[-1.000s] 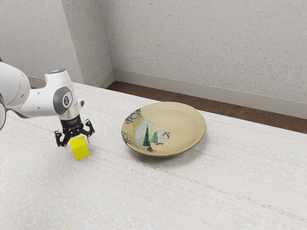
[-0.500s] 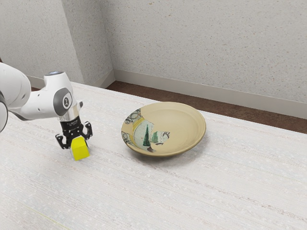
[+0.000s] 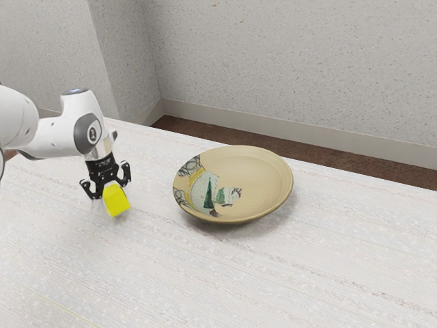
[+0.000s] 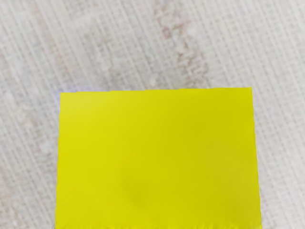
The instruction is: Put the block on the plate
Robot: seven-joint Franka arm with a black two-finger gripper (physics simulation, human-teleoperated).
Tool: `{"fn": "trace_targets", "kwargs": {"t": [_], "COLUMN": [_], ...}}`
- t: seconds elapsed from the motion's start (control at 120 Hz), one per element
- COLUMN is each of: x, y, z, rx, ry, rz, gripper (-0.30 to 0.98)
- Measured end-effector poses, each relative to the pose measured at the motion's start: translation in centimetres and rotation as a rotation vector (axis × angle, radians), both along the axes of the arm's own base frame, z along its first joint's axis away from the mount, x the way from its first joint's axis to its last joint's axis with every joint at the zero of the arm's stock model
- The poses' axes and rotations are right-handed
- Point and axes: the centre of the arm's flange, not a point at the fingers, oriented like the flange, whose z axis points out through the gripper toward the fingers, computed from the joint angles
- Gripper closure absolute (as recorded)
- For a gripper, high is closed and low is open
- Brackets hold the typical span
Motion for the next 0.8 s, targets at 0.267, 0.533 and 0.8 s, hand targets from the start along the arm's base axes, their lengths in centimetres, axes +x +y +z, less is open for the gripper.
{"fn": "trace_targets", "kwargs": {"t": [0.267, 0.533, 0.8], "x": [1.5, 3.7, 5.3], "y": [-8.8, -26.1, -31.5], "z": [10.8, 12.2, 6.4], "rx": [0.058, 0.108, 0.128], "ry": [-0.139, -0.168, -0.105], "rz": [-0.203, -0.499, -0.546], "gripper": [0.35, 0.36, 0.37]}}
